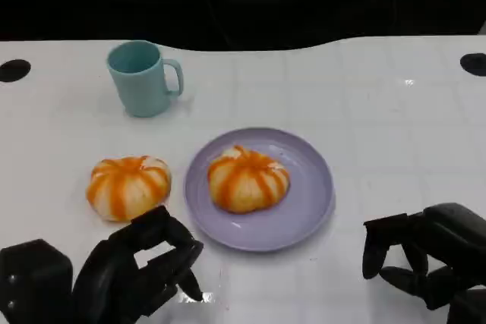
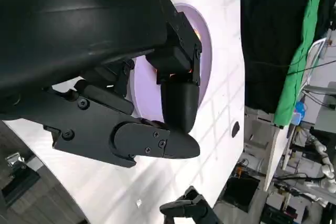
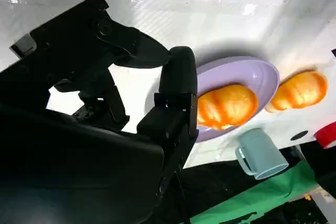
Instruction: Grasp the bread from the table and place it into the plate.
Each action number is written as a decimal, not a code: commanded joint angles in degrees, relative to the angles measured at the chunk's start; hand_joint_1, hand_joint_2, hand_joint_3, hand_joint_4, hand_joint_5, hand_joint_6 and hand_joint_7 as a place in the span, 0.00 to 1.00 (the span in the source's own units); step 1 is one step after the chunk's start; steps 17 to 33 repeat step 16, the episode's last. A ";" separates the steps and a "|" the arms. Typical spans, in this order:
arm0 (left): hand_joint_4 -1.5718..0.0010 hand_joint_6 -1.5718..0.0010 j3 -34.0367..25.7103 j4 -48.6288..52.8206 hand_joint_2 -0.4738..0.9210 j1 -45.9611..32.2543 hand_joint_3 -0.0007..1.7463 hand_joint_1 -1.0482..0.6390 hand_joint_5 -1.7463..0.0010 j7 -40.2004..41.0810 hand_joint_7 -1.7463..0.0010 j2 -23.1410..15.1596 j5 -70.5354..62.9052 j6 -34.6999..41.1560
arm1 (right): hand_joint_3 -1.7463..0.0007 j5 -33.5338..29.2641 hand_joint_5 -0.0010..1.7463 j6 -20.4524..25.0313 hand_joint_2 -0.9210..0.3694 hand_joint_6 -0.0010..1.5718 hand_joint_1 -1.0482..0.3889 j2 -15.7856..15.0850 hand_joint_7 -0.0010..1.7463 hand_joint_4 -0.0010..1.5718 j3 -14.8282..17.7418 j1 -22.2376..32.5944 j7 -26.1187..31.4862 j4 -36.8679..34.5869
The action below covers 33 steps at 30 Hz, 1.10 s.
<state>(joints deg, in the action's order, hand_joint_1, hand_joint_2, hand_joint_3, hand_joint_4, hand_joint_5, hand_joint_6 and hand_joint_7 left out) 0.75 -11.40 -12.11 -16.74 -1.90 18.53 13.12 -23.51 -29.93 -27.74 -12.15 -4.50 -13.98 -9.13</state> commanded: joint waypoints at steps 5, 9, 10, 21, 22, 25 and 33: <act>0.53 0.60 -0.65 0.40 1.00 -0.04 0.15 0.29 0.00 -0.74 0.12 -1.33 0.05 -0.82 | 0.44 -0.29 1.00 -1.20 0.31 0.45 0.60 -0.27 0.73 0.50 -0.43 -0.87 0.04 -0.76; 0.53 0.59 -0.60 0.31 1.00 -0.12 0.14 0.28 0.00 -0.29 0.11 -1.29 -0.26 -0.87 | 0.44 -0.72 1.00 -0.73 0.31 0.46 0.59 -0.75 0.74 0.50 -0.92 -1.16 -1.01 -0.42; 0.54 0.59 -0.63 0.30 1.00 -0.09 0.14 0.28 0.00 -0.27 0.11 -1.31 -0.25 -0.82 | 0.44 -0.99 1.00 -0.77 0.30 0.46 0.59 -0.83 0.74 0.50 -1.05 -1.31 -1.06 -0.47; 0.53 0.59 -0.92 0.35 1.00 0.17 0.14 0.29 0.00 -0.08 0.11 -1.32 0.04 -0.12 | 0.44 -1.87 1.00 -1.03 0.31 0.46 0.59 -0.77 0.73 0.50 -1.46 -1.91 -0.45 -1.12; 0.53 0.59 -0.92 0.35 1.00 0.17 0.14 0.29 0.00 -0.08 0.11 -1.32 0.04 -0.12 | 0.44 -1.87 1.00 -1.03 0.31 0.46 0.59 -0.77 0.73 0.50 -1.46 -1.91 -0.45 -1.12; 0.53 0.59 -0.92 0.35 1.00 0.17 0.14 0.29 0.00 -0.08 0.11 -1.32 0.04 -0.12 | 0.44 -1.87 1.00 -1.03 0.31 0.46 0.59 -0.77 0.73 0.50 -1.46 -1.91 -0.45 -1.12; 0.53 0.59 -0.92 0.35 1.00 0.17 0.14 0.29 0.00 -0.08 0.11 -1.32 0.04 -0.12 | 0.44 -1.87 1.00 -1.03 0.31 0.46 0.59 -0.77 0.73 0.50 -1.46 -1.91 -0.45 -1.12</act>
